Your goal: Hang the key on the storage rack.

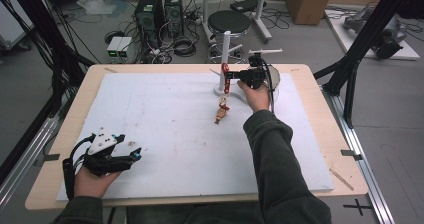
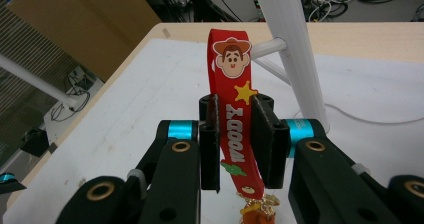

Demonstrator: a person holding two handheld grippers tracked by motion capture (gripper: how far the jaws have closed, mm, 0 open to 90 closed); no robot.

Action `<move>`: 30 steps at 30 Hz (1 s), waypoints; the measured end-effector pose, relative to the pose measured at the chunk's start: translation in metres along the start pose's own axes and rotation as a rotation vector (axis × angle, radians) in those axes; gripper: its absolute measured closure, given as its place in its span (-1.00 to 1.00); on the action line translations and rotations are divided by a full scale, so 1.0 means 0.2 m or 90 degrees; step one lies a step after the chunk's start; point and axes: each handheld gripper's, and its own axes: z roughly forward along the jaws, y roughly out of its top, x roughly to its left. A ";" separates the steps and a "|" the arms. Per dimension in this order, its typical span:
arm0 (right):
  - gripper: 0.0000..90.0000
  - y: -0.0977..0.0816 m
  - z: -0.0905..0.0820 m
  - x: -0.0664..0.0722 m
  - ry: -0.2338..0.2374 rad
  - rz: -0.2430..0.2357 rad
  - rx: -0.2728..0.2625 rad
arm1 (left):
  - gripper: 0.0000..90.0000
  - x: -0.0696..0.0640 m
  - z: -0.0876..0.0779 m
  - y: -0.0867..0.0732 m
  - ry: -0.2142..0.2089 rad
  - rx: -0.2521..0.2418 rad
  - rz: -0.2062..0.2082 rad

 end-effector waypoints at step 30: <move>0.66 -0.01 0.03 -0.02 -0.041 0.005 -0.001 | -0.38 0.00 0.00 0.00 -0.001 0.002 0.001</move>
